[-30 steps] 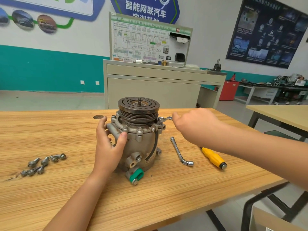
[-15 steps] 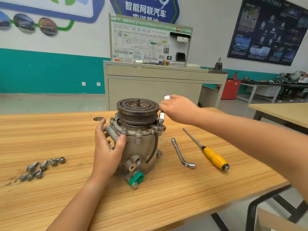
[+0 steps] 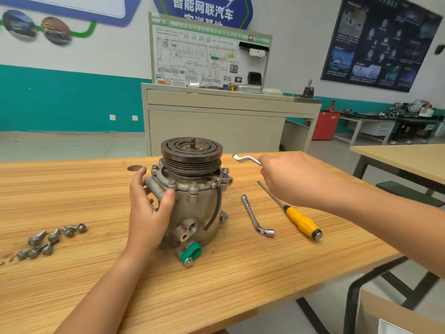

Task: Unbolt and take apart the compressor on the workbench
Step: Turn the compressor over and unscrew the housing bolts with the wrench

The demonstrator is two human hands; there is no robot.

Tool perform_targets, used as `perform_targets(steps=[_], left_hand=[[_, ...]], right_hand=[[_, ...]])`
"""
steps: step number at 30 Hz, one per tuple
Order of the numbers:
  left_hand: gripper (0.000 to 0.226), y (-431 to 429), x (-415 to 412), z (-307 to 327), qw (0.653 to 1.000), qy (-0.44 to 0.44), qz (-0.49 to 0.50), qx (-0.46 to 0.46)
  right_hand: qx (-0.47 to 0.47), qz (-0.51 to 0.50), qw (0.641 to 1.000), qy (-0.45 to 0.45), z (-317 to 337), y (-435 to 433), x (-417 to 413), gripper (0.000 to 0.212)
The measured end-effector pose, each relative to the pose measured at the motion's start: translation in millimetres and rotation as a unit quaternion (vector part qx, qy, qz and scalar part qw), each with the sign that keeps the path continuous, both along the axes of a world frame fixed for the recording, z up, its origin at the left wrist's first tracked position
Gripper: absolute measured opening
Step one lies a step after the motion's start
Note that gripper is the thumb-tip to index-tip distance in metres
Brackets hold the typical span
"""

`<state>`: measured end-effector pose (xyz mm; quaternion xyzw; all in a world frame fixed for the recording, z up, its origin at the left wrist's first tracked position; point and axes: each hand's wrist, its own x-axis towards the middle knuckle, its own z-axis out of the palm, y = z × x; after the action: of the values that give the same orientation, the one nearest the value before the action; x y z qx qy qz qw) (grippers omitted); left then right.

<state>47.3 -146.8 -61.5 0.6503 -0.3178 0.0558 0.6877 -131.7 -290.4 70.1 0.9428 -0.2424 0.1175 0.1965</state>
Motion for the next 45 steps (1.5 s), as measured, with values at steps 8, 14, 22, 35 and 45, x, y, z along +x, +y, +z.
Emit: perform_targets(steps=[8,14,22,35,45], left_hand=[[0.081,0.9,1.2,0.5,1.0,-0.009,0.003,0.011],[0.085,1.5,1.2,1.7,1.0,-0.013,0.006,0.01],[0.085,1.2,0.6,2.1,1.0,-0.015,0.01,0.015],[0.067,5.1,-4.2,5.4,1.0,-0.018,0.005,0.018],[0.046,3.0,-35.1,78.6,0.902,-0.427,0.052,0.033]], right_hand=[[-0.132,-0.004,0.98,0.151,8.0,41.6,7.6,0.041],[-0.204,0.04,0.955,0.213,16.0,43.1,10.5,0.031],[-0.229,0.098,0.957,0.146,6.6,-10.1,13.9,0.045],[0.064,0.237,0.903,-0.354,-54.3,-49.5,81.6,0.026],[0.455,0.209,0.676,-0.541,-126.7,-4.1,54.9,0.018]])
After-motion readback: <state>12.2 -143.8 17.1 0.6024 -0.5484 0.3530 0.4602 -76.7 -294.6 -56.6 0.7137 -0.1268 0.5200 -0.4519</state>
